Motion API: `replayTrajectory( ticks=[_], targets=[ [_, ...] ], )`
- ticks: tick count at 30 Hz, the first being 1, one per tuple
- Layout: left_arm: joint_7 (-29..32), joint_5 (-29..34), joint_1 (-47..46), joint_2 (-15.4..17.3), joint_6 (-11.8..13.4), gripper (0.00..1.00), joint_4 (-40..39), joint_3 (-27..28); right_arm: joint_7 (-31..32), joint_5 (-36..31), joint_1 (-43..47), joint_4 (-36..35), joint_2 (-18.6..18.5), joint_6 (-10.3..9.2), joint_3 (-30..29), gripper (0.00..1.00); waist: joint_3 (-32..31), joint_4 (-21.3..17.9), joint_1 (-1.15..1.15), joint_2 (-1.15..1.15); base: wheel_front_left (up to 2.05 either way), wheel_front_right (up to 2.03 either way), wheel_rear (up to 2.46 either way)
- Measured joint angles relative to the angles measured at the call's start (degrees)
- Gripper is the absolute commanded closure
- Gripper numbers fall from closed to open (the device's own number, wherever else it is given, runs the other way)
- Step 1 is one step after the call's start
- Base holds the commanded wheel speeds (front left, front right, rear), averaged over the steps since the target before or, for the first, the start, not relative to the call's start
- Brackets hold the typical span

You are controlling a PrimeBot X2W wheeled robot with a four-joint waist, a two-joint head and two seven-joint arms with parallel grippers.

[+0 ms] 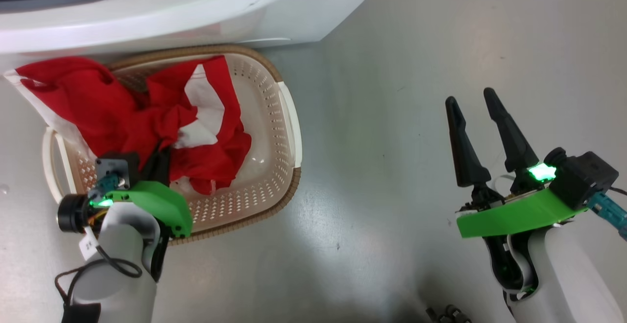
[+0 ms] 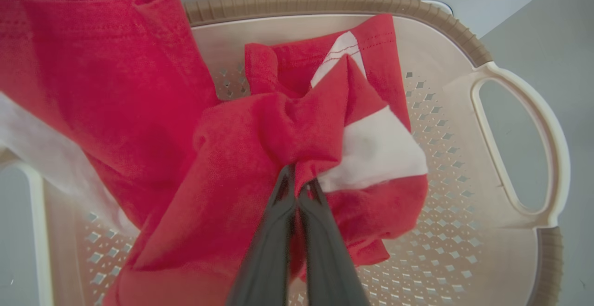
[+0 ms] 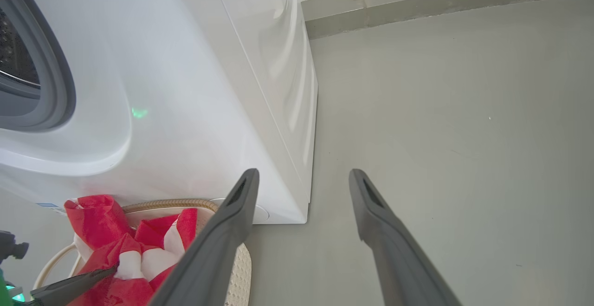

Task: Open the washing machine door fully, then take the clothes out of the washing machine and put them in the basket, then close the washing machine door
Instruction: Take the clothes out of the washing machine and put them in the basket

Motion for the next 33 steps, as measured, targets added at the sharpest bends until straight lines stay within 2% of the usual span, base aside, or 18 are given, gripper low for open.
replayTrajectory(
  ticks=[4, 5, 8, 9, 10, 18, 33],
  targets=[
    [0.0, -0.1, -1.4, -0.1, 0.0, 1.0, 1.4, 0.3, 0.0, 0.0, -1.1, -0.1, 0.0, 0.0, -0.1, 0.0, 0.9, 0.1, 0.0, 0.0, 0.0, 0.0, 0.0],
    [0.0, -0.1, -1.7, -0.1, 0.0, 0.9, 1.7, 0.4, 0.0, 0.0, -1.2, -0.1, 0.0, 0.0, -0.1, 0.0, 1.0, 0.2, 0.0, 0.0, 0.0, 0.0, 0.0],
    [0.0, -0.2, -1.9, -0.1, 0.0, 0.41, 2.1, 0.5, 0.0, 0.0, -1.2, -0.1, 0.0, 0.0, -0.1, 0.0, 0.9, 0.5, 0.0, 0.0, 0.0, 0.0, 0.0],
    [0.0, -0.2, -1.9, -0.2, 0.0, 0.16, 2.3, 0.5, 0.0, -0.1, -1.2, -0.1, 0.0, 0.0, -0.1, 0.0, 0.8, 0.6, 0.0, 0.0, 0.0, 0.0, 0.0],
    [0.0, -0.3, -1.9, -0.2, 0.0, 0.0, 2.3, 0.6, 0.0, -0.2, -1.2, 0.0, 0.0, 0.0, -0.2, 0.0, 0.7, 0.8, 0.0, 0.0, 0.0, 0.0, 0.0],
    [0.0, -2.2, -1.0, -0.6, 0.0, 0.0, 0.8, 1.3, 0.0, -1.1, -1.1, 0.6, 0.0, 0.0, -0.3, 0.0, -1.8, 2.1, 0.0, 0.0, 0.0, 0.0, 0.0],
    [0.0, -3.7, 9.6, -1.0, 0.0, 0.0, -6.4, 5.4, 0.0, -1.8, 1.7, 2.5, 0.0, 0.0, -0.6, 0.0, -11.4, 3.8, 0.0, 0.0, 0.0, 0.0, 0.0]
  ],
)
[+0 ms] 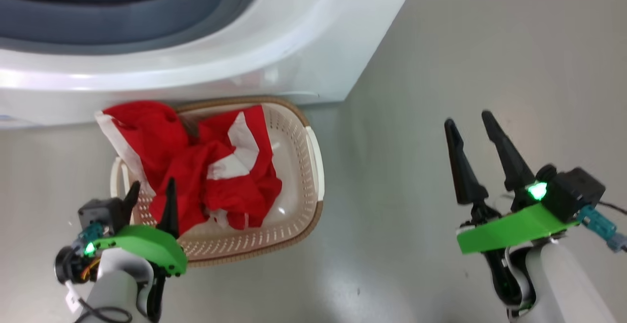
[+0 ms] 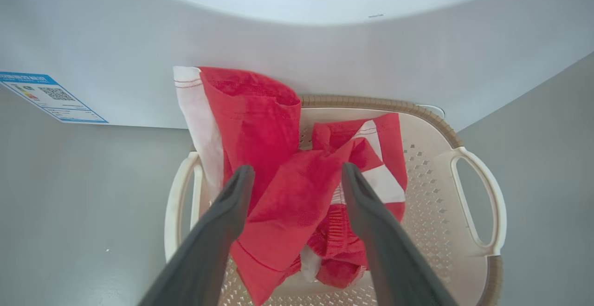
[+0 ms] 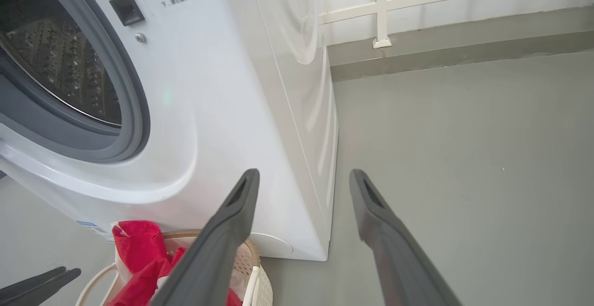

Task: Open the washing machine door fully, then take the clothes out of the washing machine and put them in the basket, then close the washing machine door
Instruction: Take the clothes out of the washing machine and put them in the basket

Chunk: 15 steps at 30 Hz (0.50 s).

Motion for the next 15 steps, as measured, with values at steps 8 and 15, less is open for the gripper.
replayTrajectory(
  ticks=[8, 15],
  targets=[
    [0.0, 0.0, 6.0, -0.2, 0.0, 0.0, -6.7, 1.2, 0.0, -1.3, 3.9, 1.1, 0.0, 0.0, -0.3, 0.0, -6.4, 0.4, 0.0, 0.0, 0.0, 0.0, 0.0],
    [0.0, -0.4, 11.3, -0.3, 0.0, 0.0, -13.6, 1.1, 0.0, -1.6, 7.4, 1.7, 0.0, 0.0, -0.5, 0.0, -11.9, 0.8, 0.0, 0.0, 0.0, 0.0, 0.0]
  ],
)
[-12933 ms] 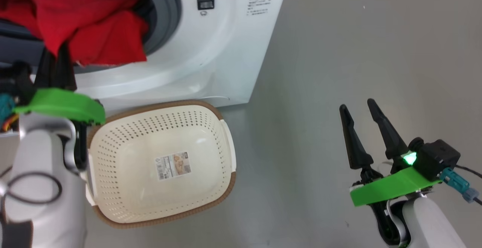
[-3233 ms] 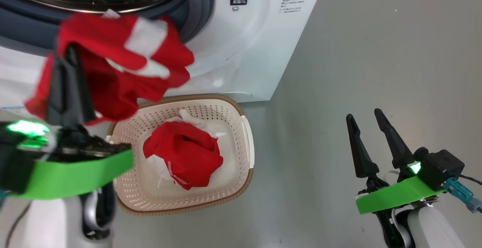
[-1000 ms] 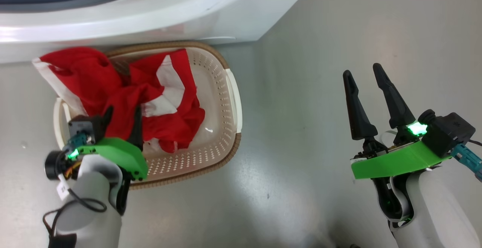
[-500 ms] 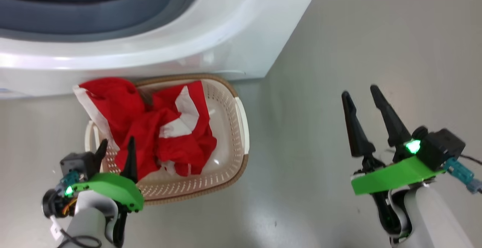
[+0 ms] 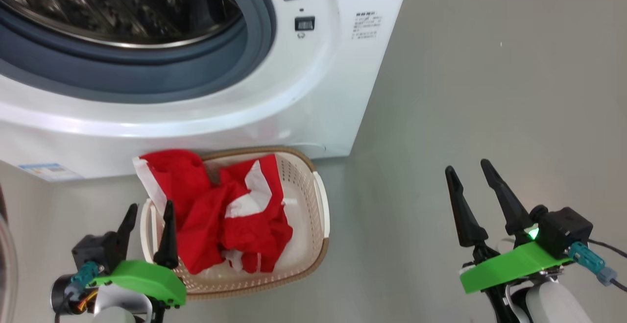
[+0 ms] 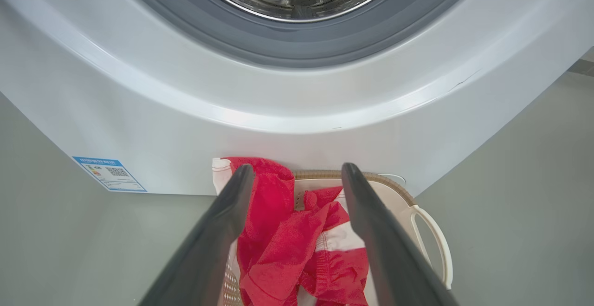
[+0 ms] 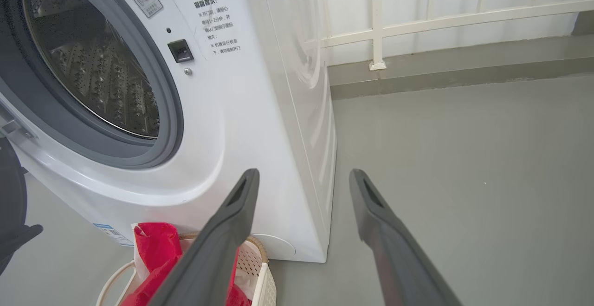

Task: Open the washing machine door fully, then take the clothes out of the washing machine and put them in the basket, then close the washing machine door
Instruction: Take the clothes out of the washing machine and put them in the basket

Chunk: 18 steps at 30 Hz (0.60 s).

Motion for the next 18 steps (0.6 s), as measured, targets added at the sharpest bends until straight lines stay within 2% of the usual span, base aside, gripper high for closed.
replayTrajectory(
  ticks=[8, 18],
  targets=[
    [0.0, 0.0, 5.8, 0.0, 0.0, 0.0, -9.4, -1.3, 0.0, -0.3, 3.5, 0.4, 0.0, 0.0, -0.5, 0.0, -5.8, 0.7, 0.0, 0.0, 0.0, 0.0, 0.0],
    [0.0, 0.1, 12.6, 0.2, 0.0, 0.0, -17.3, -1.6, 0.0, -0.7, 7.9, 0.5, -0.1, 0.0, -0.8, 0.0, -10.4, 1.5, 0.0, 0.0, 0.0, 0.0, 0.0]
  ],
)
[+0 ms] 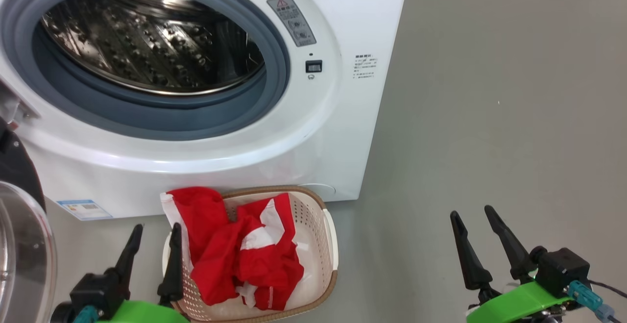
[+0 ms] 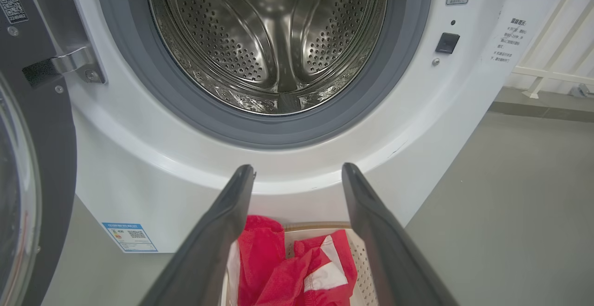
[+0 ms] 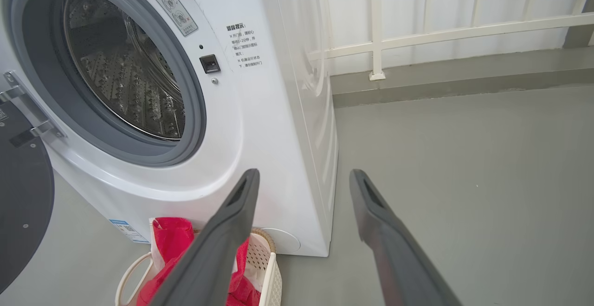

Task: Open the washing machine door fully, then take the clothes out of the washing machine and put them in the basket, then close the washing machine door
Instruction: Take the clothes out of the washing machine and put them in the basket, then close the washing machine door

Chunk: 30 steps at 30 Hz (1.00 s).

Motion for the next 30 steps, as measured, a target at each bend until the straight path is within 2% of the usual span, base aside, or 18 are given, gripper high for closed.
replayTrajectory(
  ticks=[11, 30],
  targets=[
    [0.0, 1.4, 6.4, 0.1, 0.0, 0.0, -6.5, 1.4, 0.0, 0.0, 2.6, -0.2, -0.1, 0.0, -1.4, 0.0, -1.5, 0.5, 0.0, 0.0, 0.0, 0.0, 0.0],
    [0.0, 0.9, 7.3, 0.2, 0.0, 0.0, -8.4, 2.0, 0.0, -0.1, 2.6, -0.3, 0.0, 0.0, -1.6, 0.0, -0.8, 0.6, 0.0, 0.0, 0.0, 0.0, 0.0]
  ],
)
